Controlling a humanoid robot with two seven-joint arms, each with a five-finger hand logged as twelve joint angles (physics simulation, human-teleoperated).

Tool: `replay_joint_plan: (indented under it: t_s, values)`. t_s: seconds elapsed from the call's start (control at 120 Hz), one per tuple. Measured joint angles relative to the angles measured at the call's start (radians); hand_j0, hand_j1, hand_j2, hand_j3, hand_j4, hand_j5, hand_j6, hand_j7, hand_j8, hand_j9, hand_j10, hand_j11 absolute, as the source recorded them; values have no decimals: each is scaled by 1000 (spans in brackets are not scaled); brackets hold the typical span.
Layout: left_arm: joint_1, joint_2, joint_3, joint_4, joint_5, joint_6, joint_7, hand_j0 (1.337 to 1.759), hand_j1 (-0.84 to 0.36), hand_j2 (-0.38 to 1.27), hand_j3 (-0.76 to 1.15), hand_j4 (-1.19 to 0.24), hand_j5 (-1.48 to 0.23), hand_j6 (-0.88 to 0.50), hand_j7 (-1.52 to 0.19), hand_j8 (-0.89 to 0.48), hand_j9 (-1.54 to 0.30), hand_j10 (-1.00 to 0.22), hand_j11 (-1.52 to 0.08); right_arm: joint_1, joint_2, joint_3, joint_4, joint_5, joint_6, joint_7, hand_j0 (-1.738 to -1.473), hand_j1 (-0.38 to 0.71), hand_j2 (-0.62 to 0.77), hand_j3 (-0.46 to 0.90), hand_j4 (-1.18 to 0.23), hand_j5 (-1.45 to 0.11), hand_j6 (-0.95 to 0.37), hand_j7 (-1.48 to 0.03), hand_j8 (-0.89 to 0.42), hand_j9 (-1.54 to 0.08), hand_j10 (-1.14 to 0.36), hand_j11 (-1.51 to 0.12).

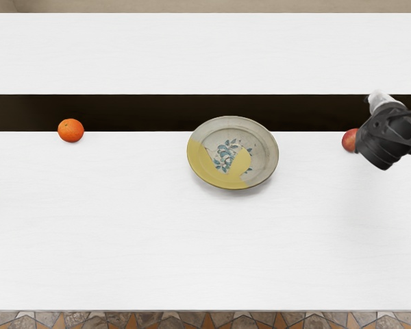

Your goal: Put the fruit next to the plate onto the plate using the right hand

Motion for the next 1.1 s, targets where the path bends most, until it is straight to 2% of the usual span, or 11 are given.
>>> replay_joint_plan:
  t_s: [0.192, 0.392, 0.725, 1.1]
  values:
    - [0, 0, 0, 0, 0, 0, 0, 1658, 337, 2, 0, -11, -13, -11, -13, -11, -13, -11, -13, -86, 64, 59, -138, 0, 52, 0, -1658, -123, -36, 0, -191, -246, -192, -246, -191, -246, -190, -246]
    - [0, 0, 0, 0, 0, 0, 0, 1658, 337, 2, 0, -11, -13, -11, -13, -11, -13, -11, -13, -120, 101, 85, -213, -1, 72, 0, -1658, -112, -38, 0, -200, -258, -201, -258, -200, -258, -199, -258]
    - [0, 0, 0, 0, 0, 0, 0, 1658, 337, 2, 0, -11, -13, -11, -13, -11, -13, -11, -13, -149, 127, 89, -260, -2, 94, 0, -1658, 23, -61, 0, -312, -405, -313, -404, -313, -405, -312, -404]
    - [0, 0, 0, 0, 0, 0, 0, 1658, 337, 2, 0, -11, -13, -11, -13, -11, -13, -10, -13, -172, 158, 84, -320, -26, 95, 0, -1658, 2, -57, 0, -295, -382, -296, -382, -296, -382, -295, -382]
